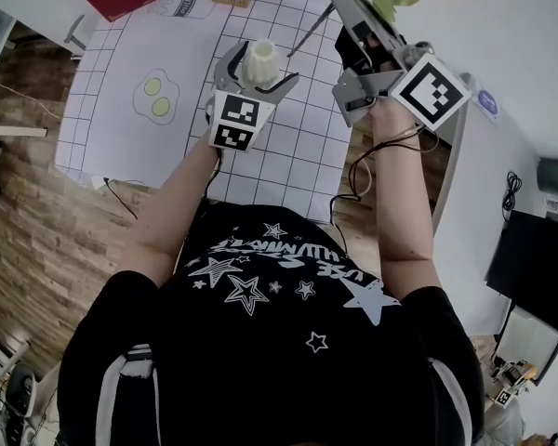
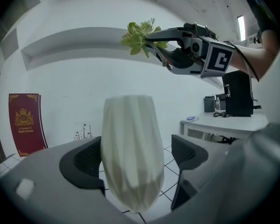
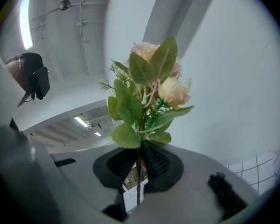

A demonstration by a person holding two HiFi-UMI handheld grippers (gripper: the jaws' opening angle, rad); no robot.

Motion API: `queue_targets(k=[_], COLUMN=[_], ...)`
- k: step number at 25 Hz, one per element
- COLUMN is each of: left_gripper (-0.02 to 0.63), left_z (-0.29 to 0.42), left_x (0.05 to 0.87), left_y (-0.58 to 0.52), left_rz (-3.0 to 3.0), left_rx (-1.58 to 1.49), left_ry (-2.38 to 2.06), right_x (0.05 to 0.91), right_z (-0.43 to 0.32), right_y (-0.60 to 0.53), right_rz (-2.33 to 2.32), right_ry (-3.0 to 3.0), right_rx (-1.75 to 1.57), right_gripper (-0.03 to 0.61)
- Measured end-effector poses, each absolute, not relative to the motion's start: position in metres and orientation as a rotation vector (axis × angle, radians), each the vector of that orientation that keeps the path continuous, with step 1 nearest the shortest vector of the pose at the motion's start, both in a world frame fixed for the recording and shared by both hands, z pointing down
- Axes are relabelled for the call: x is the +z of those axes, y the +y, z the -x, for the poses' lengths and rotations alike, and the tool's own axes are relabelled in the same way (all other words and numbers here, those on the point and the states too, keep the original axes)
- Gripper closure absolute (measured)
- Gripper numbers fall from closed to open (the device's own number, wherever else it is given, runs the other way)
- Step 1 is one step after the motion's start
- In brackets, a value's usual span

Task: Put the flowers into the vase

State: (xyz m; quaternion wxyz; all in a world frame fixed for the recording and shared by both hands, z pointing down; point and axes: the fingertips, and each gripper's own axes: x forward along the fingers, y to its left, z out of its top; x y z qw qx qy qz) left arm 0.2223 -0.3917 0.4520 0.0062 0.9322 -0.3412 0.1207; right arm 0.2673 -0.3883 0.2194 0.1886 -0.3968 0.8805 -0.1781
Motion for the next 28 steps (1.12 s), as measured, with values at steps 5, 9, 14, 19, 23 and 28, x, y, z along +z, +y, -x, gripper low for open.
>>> queue_targets(k=[5, 9, 14, 19, 23, 28], left_gripper=[0.193, 0.252, 0.253, 0.255, 0.255, 0.253], left_z=[-0.221, -0.218, -0.217, -0.218, -0.217, -0.217], left_x=[0.455, 0.455, 0.454, 0.453, 0.454, 0.455], left_y=[-0.392, -0.394, -0.394, -0.393, -0.393, -0.392], left_rz=[-2.912, -2.909, -2.923, -2.944, -2.939, -2.948], left_rx=[0.392, 0.398, 0.374, 0.362, 0.372, 0.383], left_ry=[-1.077, -1.102, -1.103, -1.11, -1.084, -1.055], right_x=[0.221, 0.223, 0.23, 0.245, 0.273, 0.304], right_z=[-0.255, -0.248, -0.239, -0.226, -0.213, -0.199], right_y=[-0.394, -0.4, -0.409, -0.413, -0.411, -0.403], right_rz=[1.087, 1.086, 1.115, 1.193, 1.222, 1.187], right_ry=[2.511, 2.529, 2.529, 2.583, 2.665, 2.775], right_rx=[-0.502, -0.491, -0.462, -0.355, -0.338, -0.393], right_gripper=[0.534, 0.534, 0.535, 0.534, 0.535, 0.534])
